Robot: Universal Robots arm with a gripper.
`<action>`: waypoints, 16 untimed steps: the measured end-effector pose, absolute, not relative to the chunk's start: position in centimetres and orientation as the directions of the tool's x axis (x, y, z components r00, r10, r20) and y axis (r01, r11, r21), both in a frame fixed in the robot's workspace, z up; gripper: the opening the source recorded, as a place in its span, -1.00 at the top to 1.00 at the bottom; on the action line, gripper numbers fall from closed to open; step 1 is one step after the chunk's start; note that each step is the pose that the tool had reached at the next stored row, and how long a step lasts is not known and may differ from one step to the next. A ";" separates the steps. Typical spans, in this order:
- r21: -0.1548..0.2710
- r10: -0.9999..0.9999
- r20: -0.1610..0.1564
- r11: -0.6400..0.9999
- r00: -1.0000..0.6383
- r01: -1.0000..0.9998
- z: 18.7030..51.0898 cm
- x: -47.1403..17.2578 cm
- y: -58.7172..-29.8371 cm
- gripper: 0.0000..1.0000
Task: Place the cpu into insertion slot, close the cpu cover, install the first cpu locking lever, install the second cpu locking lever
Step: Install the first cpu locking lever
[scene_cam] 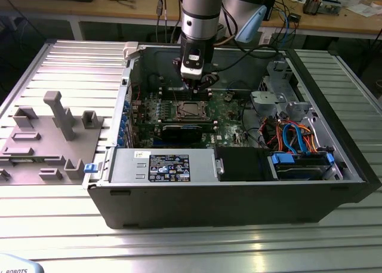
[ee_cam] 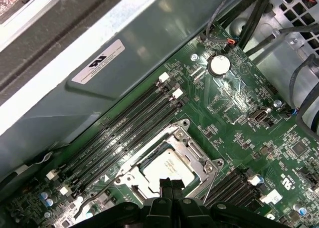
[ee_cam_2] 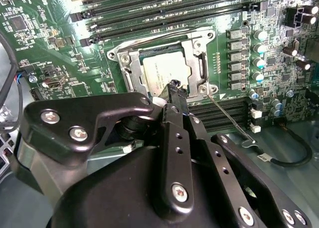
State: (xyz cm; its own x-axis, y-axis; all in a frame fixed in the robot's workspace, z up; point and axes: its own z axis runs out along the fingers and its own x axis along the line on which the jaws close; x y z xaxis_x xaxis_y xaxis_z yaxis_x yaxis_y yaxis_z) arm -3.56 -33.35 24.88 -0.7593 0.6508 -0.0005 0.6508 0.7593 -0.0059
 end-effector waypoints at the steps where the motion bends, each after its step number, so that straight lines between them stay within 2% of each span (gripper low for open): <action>1: -0.006 0.648 -0.001 0.761 -0.761 0.648 24.9 -3.6 -33.4 0.79; 16: -0.006 0.621 -0.001 0.783 -0.783 0.621 24.9 -3.6 -33.4 0.79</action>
State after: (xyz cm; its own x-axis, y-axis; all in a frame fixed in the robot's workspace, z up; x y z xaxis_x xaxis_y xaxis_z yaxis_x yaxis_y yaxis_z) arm -3.56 -33.35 24.88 -0.7834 0.6215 -0.0005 0.6215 0.7834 -0.0059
